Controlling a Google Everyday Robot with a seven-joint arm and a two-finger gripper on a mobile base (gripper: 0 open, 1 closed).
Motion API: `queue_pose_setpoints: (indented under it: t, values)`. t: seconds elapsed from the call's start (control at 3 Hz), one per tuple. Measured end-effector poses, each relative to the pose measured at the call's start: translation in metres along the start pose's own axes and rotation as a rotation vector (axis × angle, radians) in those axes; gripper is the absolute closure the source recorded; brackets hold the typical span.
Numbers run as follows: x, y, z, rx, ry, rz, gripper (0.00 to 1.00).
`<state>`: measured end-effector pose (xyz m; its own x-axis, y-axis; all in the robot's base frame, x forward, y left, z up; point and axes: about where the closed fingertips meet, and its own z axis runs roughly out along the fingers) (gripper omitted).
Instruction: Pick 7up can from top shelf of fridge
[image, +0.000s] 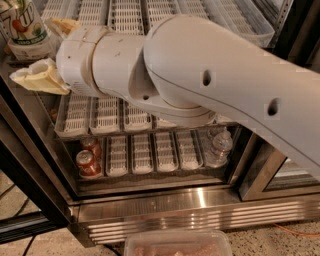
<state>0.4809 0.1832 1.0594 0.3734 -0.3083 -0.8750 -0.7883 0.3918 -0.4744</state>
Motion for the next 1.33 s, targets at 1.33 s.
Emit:
queue_pose_setpoints:
  t: [1.33]
  values:
    - [0.005,-0.027,0.02,0.073,-0.001,-0.041,0.42]
